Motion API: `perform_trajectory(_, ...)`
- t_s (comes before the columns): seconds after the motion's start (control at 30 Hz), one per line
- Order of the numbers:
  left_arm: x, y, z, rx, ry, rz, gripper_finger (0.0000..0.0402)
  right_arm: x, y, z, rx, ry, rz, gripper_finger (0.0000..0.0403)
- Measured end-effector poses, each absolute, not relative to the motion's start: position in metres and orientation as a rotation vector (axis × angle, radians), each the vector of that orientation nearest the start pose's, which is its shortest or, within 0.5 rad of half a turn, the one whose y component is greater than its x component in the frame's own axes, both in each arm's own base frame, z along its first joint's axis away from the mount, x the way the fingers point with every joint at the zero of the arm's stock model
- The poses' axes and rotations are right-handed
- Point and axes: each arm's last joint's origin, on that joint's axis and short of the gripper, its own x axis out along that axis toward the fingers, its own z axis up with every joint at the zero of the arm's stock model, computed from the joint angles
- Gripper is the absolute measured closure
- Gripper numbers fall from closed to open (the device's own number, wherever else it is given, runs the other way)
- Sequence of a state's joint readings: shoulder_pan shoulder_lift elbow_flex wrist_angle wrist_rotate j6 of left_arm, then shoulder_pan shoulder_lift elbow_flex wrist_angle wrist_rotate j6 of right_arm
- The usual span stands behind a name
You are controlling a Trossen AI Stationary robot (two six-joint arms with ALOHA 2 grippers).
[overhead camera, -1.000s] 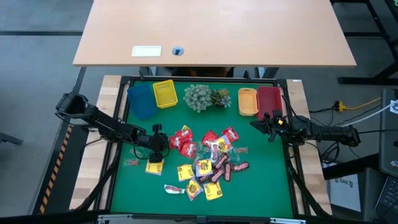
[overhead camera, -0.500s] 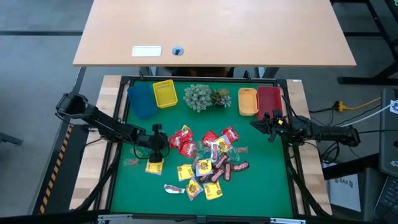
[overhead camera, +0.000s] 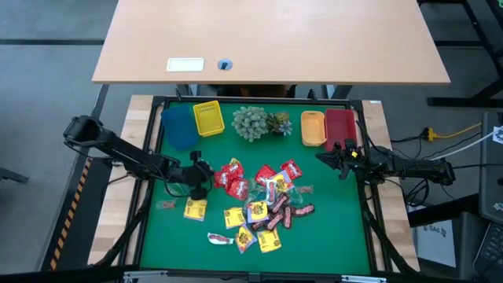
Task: Sort candy
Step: Put the red candy into the yellow bin
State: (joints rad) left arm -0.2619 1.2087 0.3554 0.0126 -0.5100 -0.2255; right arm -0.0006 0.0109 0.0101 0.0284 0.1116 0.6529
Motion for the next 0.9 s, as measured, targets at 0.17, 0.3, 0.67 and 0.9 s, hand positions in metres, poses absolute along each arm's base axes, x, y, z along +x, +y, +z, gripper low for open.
perform_trajectory(0.17, 0.194, -0.027, 0.142, 0.182, 0.682, 0.472, 0.0401, 0.098, -0.003, 0.169, 0.653, -0.063, -0.099, 0.0391)
perform_trajectory(0.3, 0.201, -0.012, 0.151, 0.253, 0.605, 0.593, 0.0401, 0.098, -0.003, 0.169, 0.653, -0.063, -0.099, 0.0391)
perform_trajectory(0.67, 0.207, 0.057, 0.169, 0.265, 0.504, 0.819, 0.0401, 0.098, -0.003, 0.169, 0.653, -0.063, -0.099, 0.0391)
perform_trajectory(0.9, 0.196, 0.091, 0.168, 0.191, 0.520, 0.863, 0.0401, 0.098, -0.003, 0.169, 0.654, -0.063, -0.099, 0.0391)
